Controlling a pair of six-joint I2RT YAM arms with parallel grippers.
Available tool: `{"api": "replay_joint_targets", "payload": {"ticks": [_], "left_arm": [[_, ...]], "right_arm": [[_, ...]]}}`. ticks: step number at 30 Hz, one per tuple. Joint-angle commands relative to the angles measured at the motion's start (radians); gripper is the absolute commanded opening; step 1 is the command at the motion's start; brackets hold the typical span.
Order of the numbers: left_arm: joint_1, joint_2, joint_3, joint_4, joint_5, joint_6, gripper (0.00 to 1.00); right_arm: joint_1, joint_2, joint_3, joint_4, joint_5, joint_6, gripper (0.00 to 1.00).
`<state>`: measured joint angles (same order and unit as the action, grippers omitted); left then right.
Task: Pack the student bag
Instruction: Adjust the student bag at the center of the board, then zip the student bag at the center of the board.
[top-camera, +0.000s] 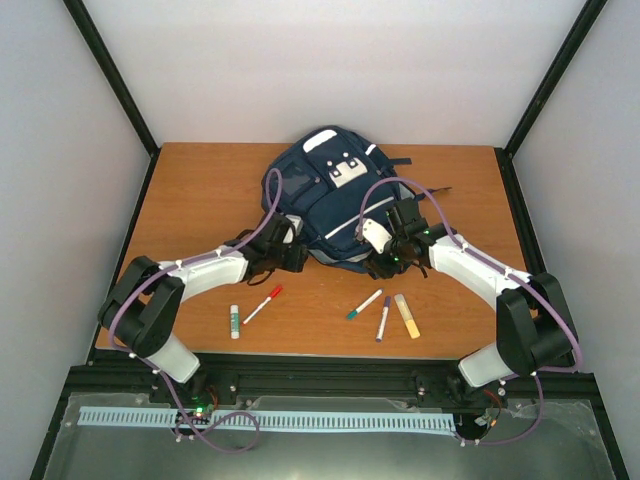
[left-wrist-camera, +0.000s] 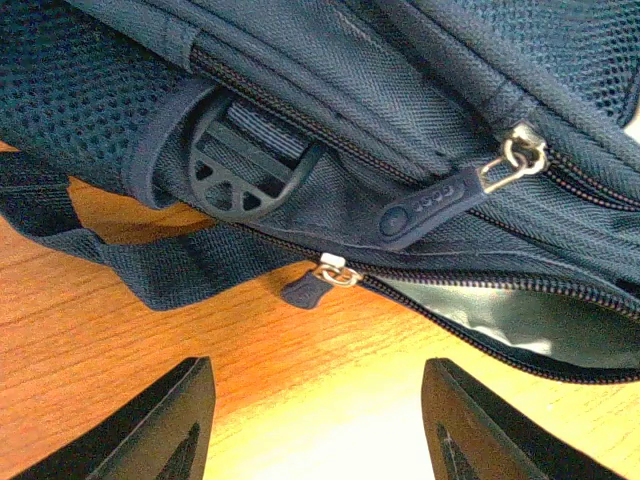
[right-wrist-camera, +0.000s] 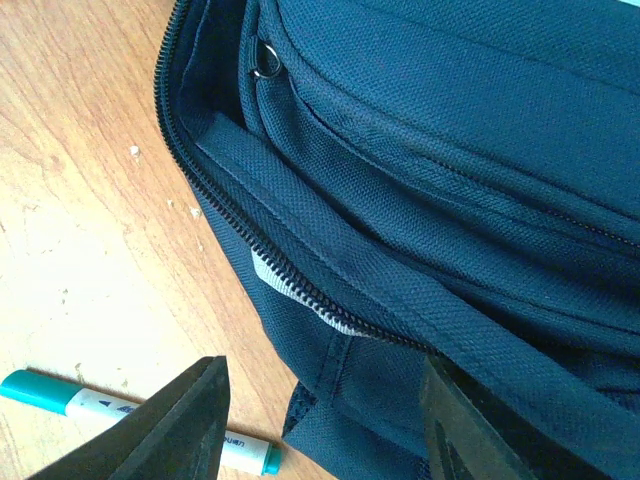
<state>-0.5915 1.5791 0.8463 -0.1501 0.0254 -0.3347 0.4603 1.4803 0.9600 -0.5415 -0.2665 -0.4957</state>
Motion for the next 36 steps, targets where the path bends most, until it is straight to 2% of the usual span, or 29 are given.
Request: {"api": "replay_joint_targets", "payload": {"ticks": [1,6,10,18,25,26,28,29,36], "left_arm": [[0.01,0.0,-0.002,0.055,-0.005,0.065,0.57],[0.011,0.043,-0.007,0.113,0.02,0.121,0.55],[0.012,0.105,0.031,0.117,0.056,0.151,0.46],[0.023,0.179,0.081,0.12,0.058,0.177,0.5],[0.032,0.233,0.087,0.181,0.093,0.206,0.48],[0.033,0.237,0.087,0.188,0.093,0.205,0.46],[0.033,0.246,0.095,0.191,0.094,0.2,0.3],[0.033,0.248,0.099,0.185,0.093,0.197,0.26],[0.033,0.175,0.038,0.178,0.071,0.156,0.15]], "right_arm": [[-0.005,-0.002,-0.006,0.014,-0.012,0.008,0.54],[-0.006,0.001,-0.006,0.011,-0.016,0.008,0.54],[-0.006,0.007,-0.006,0.011,-0.019,0.006,0.54],[-0.009,0.015,-0.007,0.01,-0.017,0.007,0.54],[-0.009,0.029,-0.006,0.007,-0.022,0.005,0.54],[-0.009,0.03,-0.006,0.007,-0.021,0.006,0.54],[-0.009,0.033,-0.006,0.007,-0.021,0.005,0.54],[-0.009,0.033,-0.005,0.007,-0.021,0.004,0.54],[-0.011,0.039,-0.004,0.009,-0.012,0.005,0.53]]}}
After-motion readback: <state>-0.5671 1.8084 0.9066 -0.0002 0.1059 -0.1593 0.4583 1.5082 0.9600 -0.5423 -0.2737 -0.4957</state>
